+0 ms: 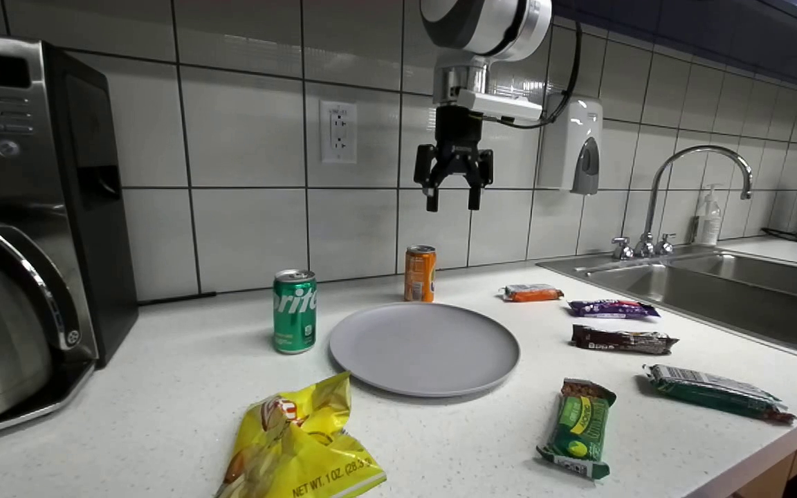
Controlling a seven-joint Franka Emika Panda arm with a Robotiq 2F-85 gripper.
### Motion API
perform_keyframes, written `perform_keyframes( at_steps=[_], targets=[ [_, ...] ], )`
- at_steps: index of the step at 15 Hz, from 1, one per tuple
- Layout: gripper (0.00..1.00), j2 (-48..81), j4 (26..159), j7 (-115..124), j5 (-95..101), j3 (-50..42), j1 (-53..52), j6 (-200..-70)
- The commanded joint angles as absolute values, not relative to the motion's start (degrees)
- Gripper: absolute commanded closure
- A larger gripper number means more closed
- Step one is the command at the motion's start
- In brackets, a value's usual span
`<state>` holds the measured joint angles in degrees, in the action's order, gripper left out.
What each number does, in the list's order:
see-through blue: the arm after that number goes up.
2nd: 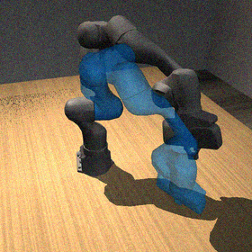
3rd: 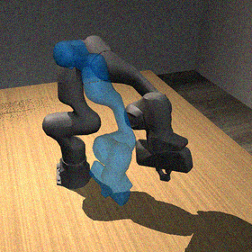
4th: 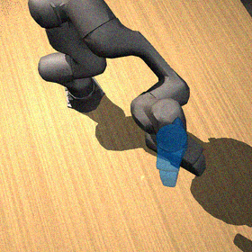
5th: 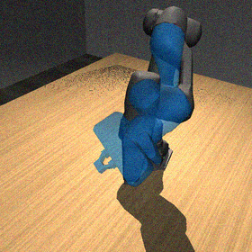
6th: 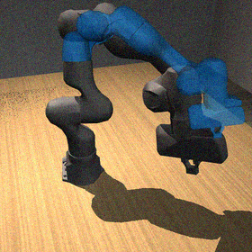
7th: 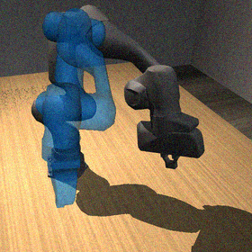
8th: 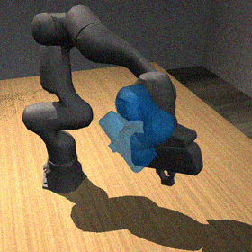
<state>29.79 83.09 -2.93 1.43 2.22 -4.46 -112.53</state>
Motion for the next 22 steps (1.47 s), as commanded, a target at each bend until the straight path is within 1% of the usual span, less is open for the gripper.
perform_keyframes(
  at_steps=[1, 13, 18, 20, 22],
  targets=[
    [0.0, 25.1, 90.1, -3.3, 0.6, 2.5, -3.2, -114.4],
    [0.0, 20.9, 98.3, 2.1, 1.9, -1.6, -1.6, -117.3],
    [0.0, 20.4, 99.6, 9.6, 2.9, -3.9, -1.9, -118.1],
    [0.0, 22.6, 97.2, 6.9, 2.0, -3.1, -1.3, -117.1],
    [0.0, 22.6, 97.4, 6.9, 2.0, -3.2, -1.3, -117.0]
  ],
)
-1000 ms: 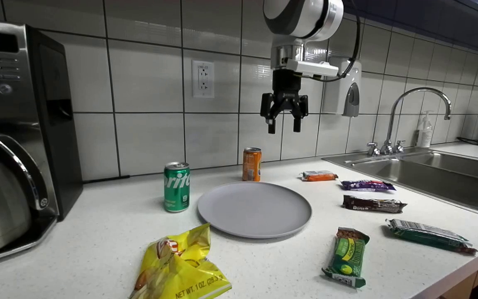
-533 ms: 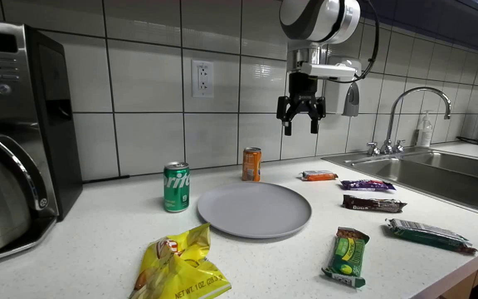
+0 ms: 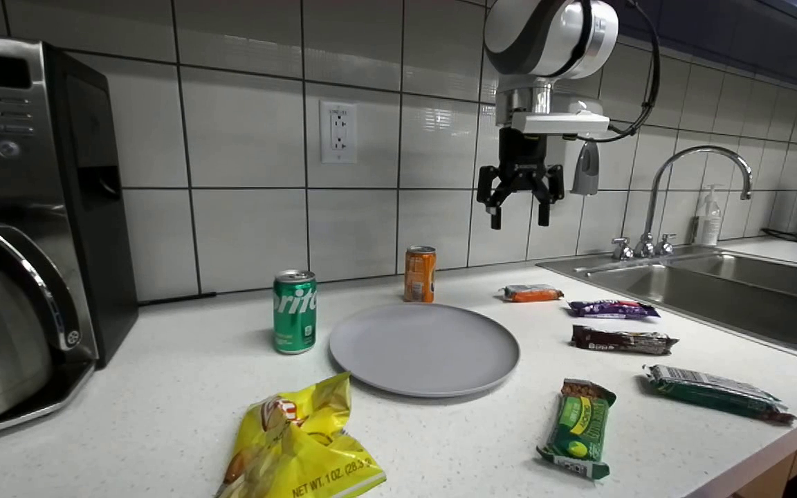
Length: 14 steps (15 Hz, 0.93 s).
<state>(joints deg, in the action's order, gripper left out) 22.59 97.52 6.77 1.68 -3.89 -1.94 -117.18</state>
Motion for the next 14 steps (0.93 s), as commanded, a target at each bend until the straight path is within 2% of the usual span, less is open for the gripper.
perform_keyframes(
  at_steps=[1, 5, 14],
  targets=[
    [0.0, 22.6, 97.4, 6.9, 2.0, -3.2, -1.3, -117.0],
    [0.0, 22.6, 97.4, 6.9, 2.0, -3.2, -1.3, -117.0],
    [0.0, 24.3, 97.8, 26.3, 1.7, -6.0, -2.4, -120.8]
  ],
)
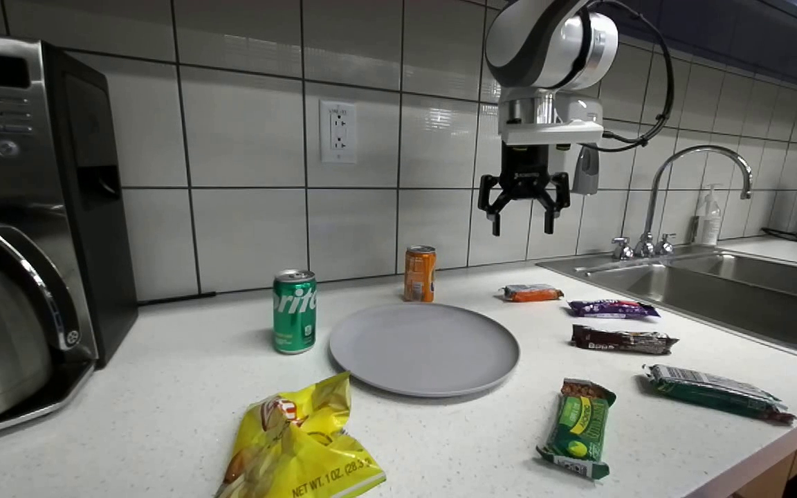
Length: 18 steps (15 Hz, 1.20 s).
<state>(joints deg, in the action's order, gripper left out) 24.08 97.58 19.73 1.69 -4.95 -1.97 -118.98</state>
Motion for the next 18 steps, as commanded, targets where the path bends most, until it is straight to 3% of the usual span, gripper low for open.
perform_keyframes(
  at_steps=[1, 18],
  targets=[
    [0.0, 24.6, 97.9, 28.7, 1.9, -6.5, -2.5, -121.7],
    [0.0, 31.5, 94.9, 65.2, 3.6, -11.6, -3.9, -126.6]
  ],
)
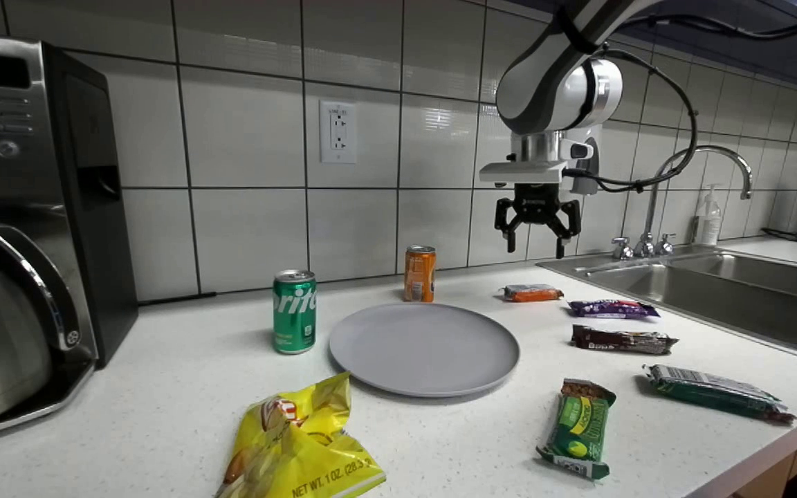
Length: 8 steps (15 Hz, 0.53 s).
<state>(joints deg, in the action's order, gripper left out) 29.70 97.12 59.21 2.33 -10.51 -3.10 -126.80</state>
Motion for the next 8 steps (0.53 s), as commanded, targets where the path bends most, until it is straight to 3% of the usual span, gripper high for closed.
perform_keyframes(
  at_steps=[1, 8],
  targets=[
    [0.0, 32.0, 94.4, 66.7, 3.6, -11.7, -3.8, -126.5],
    [0.0, 34.6, 92.0, 76.7, 2.8, -12.3, -3.3, -126.1]
  ],
)
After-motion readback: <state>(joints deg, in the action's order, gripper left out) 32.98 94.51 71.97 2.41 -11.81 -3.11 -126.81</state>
